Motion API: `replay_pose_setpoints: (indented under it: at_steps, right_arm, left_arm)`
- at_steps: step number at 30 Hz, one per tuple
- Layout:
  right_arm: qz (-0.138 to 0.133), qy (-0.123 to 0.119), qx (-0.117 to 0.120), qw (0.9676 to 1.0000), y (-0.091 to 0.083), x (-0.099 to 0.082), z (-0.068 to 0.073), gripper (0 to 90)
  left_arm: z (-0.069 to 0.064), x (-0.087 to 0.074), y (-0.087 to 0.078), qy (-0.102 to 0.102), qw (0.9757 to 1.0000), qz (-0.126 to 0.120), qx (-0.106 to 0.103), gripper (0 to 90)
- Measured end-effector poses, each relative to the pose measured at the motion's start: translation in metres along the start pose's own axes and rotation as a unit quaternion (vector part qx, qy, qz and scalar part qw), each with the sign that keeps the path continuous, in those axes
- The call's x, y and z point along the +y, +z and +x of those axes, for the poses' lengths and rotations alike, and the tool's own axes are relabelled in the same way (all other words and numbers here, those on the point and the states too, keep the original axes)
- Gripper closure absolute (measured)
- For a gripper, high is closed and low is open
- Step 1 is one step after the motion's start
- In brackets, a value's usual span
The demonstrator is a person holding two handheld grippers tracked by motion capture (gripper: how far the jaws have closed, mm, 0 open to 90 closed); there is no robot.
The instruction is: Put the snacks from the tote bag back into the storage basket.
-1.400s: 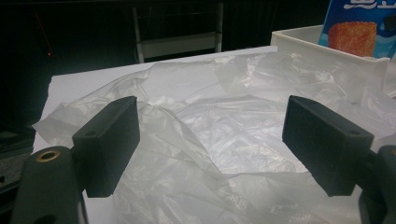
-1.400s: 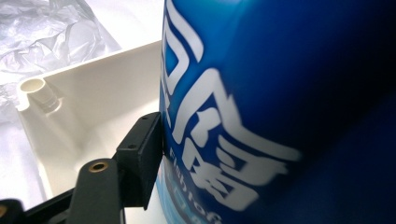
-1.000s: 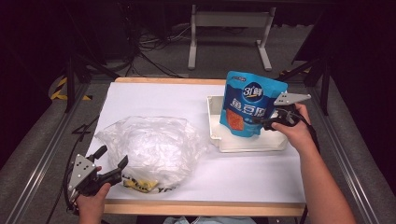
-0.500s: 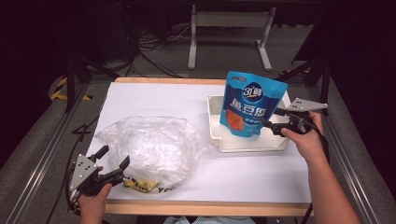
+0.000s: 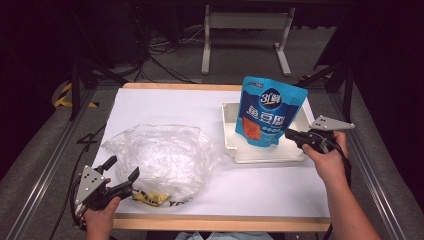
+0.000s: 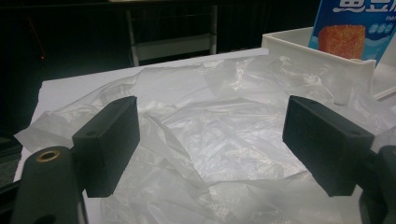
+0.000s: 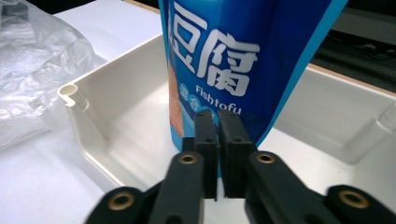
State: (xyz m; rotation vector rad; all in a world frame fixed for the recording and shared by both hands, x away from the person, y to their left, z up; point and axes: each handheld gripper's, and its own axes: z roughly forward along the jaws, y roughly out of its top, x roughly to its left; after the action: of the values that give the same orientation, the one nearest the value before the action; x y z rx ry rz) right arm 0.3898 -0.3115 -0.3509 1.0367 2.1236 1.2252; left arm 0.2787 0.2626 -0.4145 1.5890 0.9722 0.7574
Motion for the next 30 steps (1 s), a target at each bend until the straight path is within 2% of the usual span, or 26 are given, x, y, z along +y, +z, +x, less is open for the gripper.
replay_pose_setpoints:
  at_steps: [7, 13, 16, 19, 24, 30]
  right_arm:
    - [0.019, 0.013, -0.025, 0.9994, 0.020, -0.008, -0.008, 90.0]
    - [0.038, 0.026, -0.044, 0.9980, 0.028, -0.012, -0.015, 90.0]
    - [0.040, 0.023, -0.055, 0.9974, 0.030, -0.012, -0.018, 90.0]
    - [0.038, 0.024, -0.053, 0.9976, 0.032, -0.012, -0.020, 90.0]
    - [0.034, 0.024, -0.064, 0.9971, 0.035, -0.012, -0.026, 90.0]
    - [0.024, 0.034, -0.058, 0.9974, 0.034, -0.013, -0.028, 90.0]
  left_arm:
    - [0.001, 0.000, 0.000, -0.001, 1.0000, 0.002, 0.000, 19.6]
    - [0.001, 0.000, 0.000, 0.000, 1.0000, 0.000, -0.001, 19.6]
    - [0.001, 0.000, 0.000, 0.001, 1.0000, 0.004, -0.001, 19.6]
    - [0.000, 0.000, 0.000, 0.000, 1.0000, 0.001, -0.001, 19.6]
    - [0.000, 0.000, 0.000, 0.000, 1.0000, 0.000, 0.000, 19.5]
    - [0.000, 0.000, -0.001, 0.000, 1.0000, 0.002, 0.000, 19.5]
